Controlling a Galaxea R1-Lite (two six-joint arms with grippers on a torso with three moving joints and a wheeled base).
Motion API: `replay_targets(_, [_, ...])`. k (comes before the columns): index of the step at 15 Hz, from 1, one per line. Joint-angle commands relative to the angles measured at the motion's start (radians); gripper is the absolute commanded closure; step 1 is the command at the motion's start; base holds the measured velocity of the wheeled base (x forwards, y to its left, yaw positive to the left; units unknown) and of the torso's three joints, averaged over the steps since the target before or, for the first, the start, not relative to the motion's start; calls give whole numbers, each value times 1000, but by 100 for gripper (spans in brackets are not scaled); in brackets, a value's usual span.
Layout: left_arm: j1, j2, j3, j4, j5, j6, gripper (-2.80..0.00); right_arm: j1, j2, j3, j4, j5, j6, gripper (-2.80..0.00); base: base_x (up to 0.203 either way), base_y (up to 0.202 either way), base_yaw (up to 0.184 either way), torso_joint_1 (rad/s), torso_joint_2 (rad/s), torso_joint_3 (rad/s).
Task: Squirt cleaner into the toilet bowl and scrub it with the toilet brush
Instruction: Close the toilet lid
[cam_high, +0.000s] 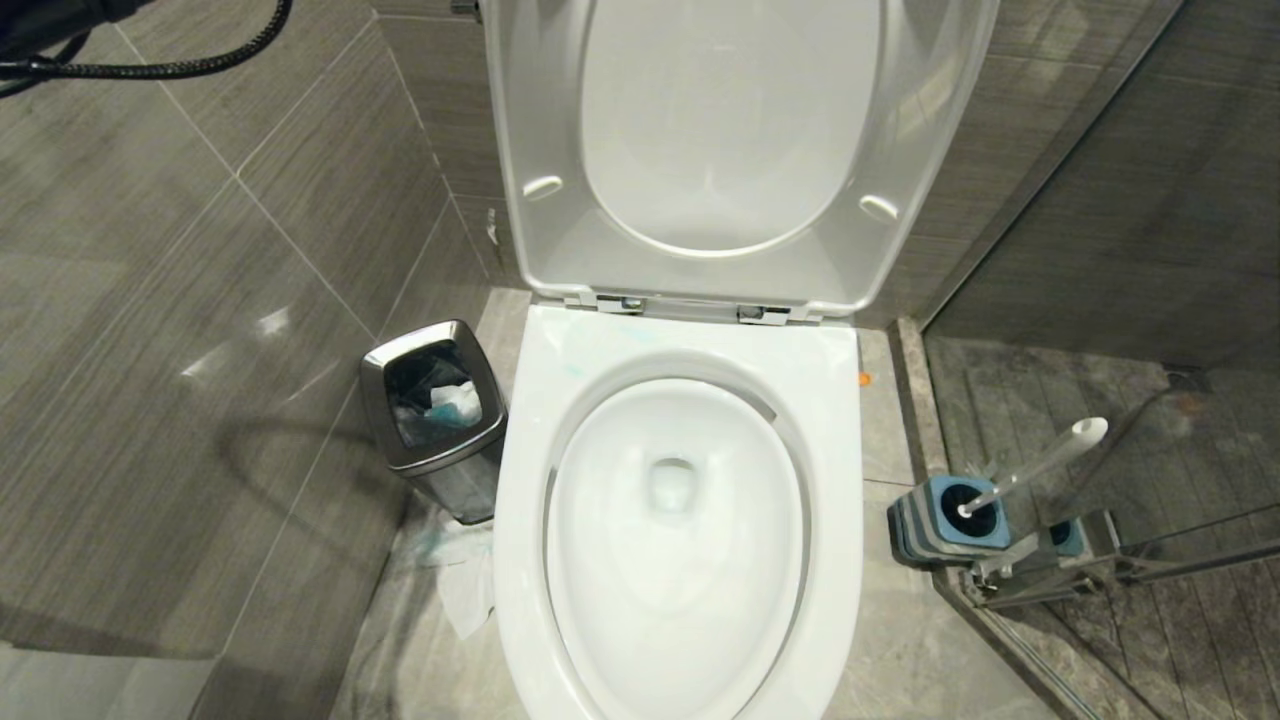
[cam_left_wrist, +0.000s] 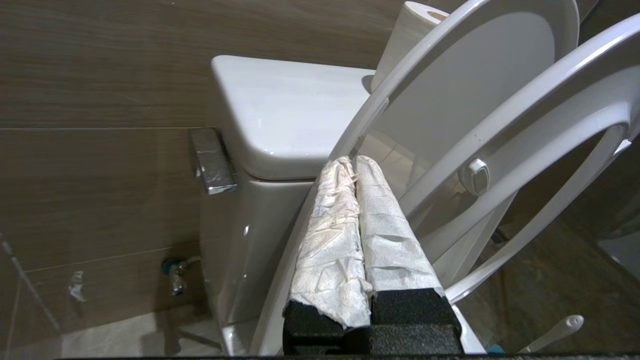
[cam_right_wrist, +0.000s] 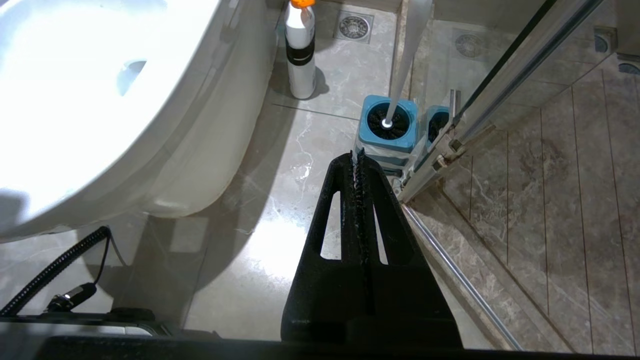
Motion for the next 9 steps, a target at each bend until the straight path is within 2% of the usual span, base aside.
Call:
replay_targets(1, [-41, 44, 0, -46, 1, -7, 0, 0, 0, 2, 0, 0, 0, 0, 0, 0, 0, 0, 0, 0])
replay_targets(5, [-116, 81, -1, -123, 1, -39, 0, 0, 0, 0, 0, 0, 0, 0, 0, 0, 0, 0, 0, 0])
replay_targets(9, [-148, 103, 0, -126, 1, -42, 0, 0, 0, 1, 0, 0, 0, 0, 0, 0, 0, 0, 0, 0])
